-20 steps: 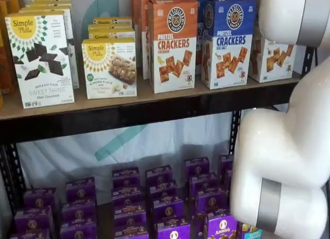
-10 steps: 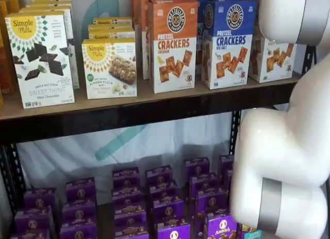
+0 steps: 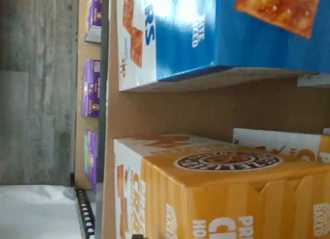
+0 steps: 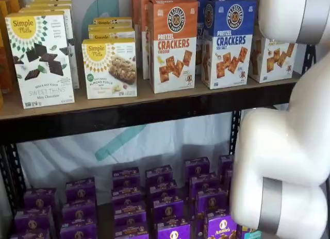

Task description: Retrieve the yellow and white box located on the top shelf, the sixth one from the left

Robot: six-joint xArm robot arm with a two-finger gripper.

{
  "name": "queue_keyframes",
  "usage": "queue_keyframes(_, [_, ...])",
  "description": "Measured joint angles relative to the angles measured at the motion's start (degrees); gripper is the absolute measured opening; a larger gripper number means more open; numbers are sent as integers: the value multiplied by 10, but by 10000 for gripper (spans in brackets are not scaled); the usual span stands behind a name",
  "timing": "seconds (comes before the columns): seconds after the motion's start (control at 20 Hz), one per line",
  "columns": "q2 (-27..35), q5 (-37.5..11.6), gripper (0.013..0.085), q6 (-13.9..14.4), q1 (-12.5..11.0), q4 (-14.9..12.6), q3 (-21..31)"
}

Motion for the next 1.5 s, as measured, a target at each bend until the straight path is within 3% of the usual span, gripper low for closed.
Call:
queue_keyframes(0.25, [9, 32, 850, 3, 5, -25, -21])
queue_keyframes(0.65, [9, 45, 850, 1, 0, -19, -25])
queue_keyframes(1.4, [5, 25, 850, -1, 0, -19, 0])
queue_keyframes(1.5, [6, 24, 770, -2, -2, -17, -1])
